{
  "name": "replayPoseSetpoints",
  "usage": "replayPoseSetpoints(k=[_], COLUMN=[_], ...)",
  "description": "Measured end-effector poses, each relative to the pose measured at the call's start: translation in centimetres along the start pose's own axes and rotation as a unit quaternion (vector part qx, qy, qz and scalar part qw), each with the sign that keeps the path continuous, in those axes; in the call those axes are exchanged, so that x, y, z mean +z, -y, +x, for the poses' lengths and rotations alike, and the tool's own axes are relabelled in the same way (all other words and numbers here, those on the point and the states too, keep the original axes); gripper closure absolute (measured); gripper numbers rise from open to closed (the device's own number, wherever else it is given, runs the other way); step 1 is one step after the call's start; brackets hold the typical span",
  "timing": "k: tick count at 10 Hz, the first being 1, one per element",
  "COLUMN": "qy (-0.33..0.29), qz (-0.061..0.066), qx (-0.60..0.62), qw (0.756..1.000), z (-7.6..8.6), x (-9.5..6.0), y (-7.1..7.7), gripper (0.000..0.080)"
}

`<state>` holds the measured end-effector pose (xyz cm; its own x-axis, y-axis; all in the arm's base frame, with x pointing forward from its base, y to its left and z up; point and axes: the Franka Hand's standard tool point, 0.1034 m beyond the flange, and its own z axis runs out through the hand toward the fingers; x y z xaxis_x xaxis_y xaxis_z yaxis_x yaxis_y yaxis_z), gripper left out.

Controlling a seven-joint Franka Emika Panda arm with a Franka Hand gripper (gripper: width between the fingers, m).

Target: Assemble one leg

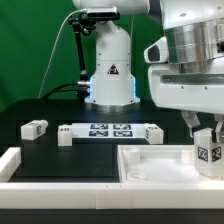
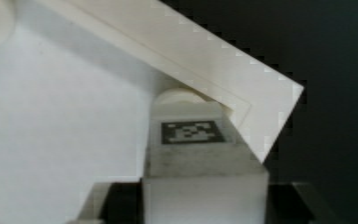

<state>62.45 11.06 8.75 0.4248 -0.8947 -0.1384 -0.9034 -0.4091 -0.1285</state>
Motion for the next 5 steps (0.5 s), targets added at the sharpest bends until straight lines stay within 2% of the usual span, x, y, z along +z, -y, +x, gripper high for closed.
replayPoseSetpoints(k=[3, 5], qy=[0.004, 0.004], qz=[-0.003, -0.003], qx=[0.088, 0.059], qw=[0.996, 0.998], z=[-0.15, -0.09], x=[0.03, 0.02], y=[-0.06, -0.07], gripper=[0.0508, 0.0507])
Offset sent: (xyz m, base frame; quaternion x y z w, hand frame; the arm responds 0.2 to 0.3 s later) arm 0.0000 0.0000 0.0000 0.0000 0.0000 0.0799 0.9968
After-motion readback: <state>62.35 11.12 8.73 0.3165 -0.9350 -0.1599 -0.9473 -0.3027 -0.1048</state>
